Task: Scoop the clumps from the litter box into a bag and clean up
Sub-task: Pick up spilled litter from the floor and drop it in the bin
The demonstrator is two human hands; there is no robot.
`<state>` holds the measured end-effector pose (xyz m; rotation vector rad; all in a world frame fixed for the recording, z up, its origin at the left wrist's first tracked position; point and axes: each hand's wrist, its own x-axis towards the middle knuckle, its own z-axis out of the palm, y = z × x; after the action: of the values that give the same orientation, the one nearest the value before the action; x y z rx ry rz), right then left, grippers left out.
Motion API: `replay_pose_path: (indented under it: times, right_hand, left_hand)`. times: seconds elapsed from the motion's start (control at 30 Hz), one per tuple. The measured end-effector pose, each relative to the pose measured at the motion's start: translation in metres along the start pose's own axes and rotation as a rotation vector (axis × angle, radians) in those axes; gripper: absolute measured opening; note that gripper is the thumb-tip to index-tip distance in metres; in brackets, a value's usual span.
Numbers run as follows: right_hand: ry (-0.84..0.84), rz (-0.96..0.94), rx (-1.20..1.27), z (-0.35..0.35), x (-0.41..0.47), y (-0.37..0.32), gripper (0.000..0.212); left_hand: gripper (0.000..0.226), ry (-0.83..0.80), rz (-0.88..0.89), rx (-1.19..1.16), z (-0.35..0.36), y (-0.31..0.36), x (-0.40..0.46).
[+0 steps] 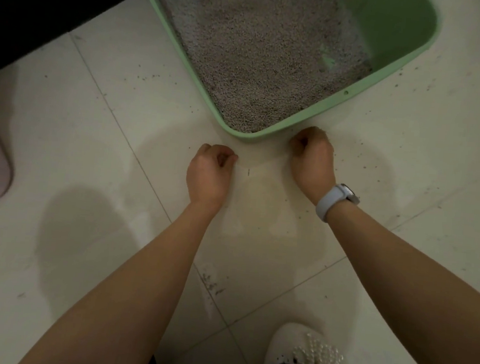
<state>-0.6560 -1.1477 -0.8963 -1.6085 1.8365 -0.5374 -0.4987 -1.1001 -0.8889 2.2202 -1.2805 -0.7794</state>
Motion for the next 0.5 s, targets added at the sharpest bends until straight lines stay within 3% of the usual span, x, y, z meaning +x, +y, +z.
replay_pose_path:
  times: [0.1,0.23,0.4,0.5]
  right_hand:
    - [0.112,0.187,0.315,-0.009,-0.007,-0.003,0.011]
    - [0.134,0.479,0.796,-0.017,-0.009,-0.006,0.022]
    - [0.087,0.204,0.262,-0.014,-0.007,-0.011,0.026]
    - [0.107,0.143,0.17,-0.009,0.003,-0.012,0.026]
  left_hand:
    - [0.015,-0.011,0.02,0.052,0.0,-0.001,0.002]
    - [0.014,0.004,0.046,0.039,0.001,-0.003,0.0]
    - [0.017,-0.034,0.035,0.112,0.0,0.001,0.003]
    - [0.018,-0.058,0.017,0.123,0.0,0.001,0.004]
